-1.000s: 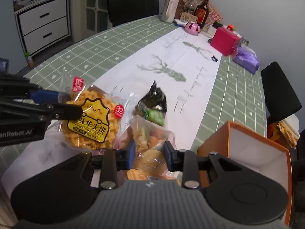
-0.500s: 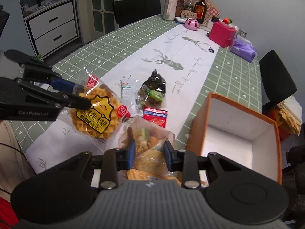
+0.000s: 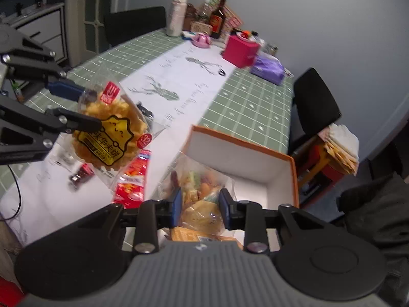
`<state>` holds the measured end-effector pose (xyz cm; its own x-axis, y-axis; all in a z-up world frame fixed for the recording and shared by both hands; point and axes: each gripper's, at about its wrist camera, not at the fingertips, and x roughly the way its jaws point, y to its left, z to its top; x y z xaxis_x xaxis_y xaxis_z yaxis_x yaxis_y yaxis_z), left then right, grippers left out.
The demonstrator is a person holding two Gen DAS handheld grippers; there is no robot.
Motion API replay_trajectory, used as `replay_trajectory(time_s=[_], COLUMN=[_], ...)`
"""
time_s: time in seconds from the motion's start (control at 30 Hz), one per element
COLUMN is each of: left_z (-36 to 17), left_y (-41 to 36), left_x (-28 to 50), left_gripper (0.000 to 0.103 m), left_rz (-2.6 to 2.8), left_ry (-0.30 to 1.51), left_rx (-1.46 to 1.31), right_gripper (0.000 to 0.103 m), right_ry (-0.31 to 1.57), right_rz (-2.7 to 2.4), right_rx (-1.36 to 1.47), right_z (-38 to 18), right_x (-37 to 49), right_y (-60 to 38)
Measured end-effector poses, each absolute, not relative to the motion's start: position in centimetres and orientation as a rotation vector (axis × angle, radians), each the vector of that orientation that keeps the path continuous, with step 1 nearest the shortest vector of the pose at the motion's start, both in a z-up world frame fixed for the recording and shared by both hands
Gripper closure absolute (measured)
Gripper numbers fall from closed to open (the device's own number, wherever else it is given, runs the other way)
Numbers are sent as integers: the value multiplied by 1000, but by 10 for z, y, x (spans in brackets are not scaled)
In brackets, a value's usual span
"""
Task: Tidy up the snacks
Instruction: 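Lift both held packs and carry them over the orange box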
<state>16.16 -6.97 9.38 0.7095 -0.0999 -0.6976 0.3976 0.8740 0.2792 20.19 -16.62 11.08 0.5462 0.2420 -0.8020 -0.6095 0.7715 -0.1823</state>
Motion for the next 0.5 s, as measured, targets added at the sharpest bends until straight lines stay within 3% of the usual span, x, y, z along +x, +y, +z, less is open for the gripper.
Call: replay_trajectory(time_s=[0.5], left_z=[55], left_y=[-149], left_x=[222], left_gripper=[74], left_rz=[-431], left_ry=[825], left_rx=[584], right_gripper=[74], right_ry=[955], right_rz=[468], right_rx=[-504], right_z=[50], right_x=[236], right_y=[-215])
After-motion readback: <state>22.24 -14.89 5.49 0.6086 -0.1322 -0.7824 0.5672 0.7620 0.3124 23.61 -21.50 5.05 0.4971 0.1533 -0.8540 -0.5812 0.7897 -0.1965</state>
